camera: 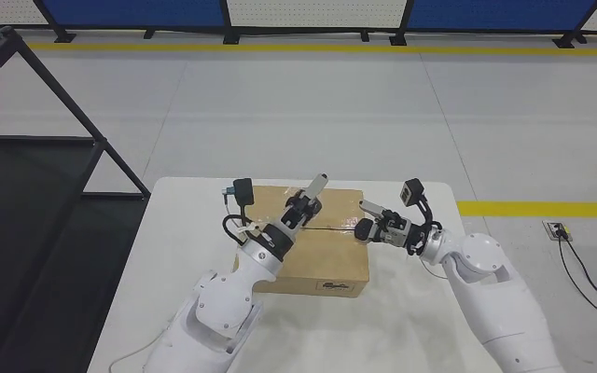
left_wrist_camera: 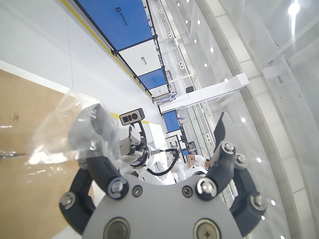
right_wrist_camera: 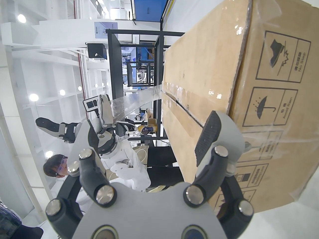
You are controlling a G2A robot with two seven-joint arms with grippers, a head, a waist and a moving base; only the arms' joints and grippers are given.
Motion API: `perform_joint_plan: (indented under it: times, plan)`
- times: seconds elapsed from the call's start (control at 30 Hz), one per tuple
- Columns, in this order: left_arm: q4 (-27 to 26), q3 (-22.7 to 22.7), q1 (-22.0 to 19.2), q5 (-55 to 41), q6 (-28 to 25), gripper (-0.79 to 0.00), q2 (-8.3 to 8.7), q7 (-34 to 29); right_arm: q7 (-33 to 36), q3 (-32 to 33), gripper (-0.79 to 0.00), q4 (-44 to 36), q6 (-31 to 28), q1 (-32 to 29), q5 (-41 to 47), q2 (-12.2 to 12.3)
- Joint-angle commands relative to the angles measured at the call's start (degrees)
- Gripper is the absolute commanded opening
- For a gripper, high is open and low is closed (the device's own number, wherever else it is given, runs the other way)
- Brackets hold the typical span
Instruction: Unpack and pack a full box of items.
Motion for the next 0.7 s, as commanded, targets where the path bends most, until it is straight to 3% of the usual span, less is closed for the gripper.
perform_joint_plan:
  times: [0.0, 0.67]
  plan:
    - [0.0, 0.2, -0.1, 0.3, 0.0, 0.000, -0.16, 0.0, -0.2, 0.2, 0.000, 0.0, -0.2, -0.2, 0.1, 0.1]
    - [0.9, 2.1, -0.6, 2.7, 0.7, 0.000, -1.55, -1.2, -0.4, 1.7, 0.000, -1.3, 0.1, -1.7, 0.0, 0.8]
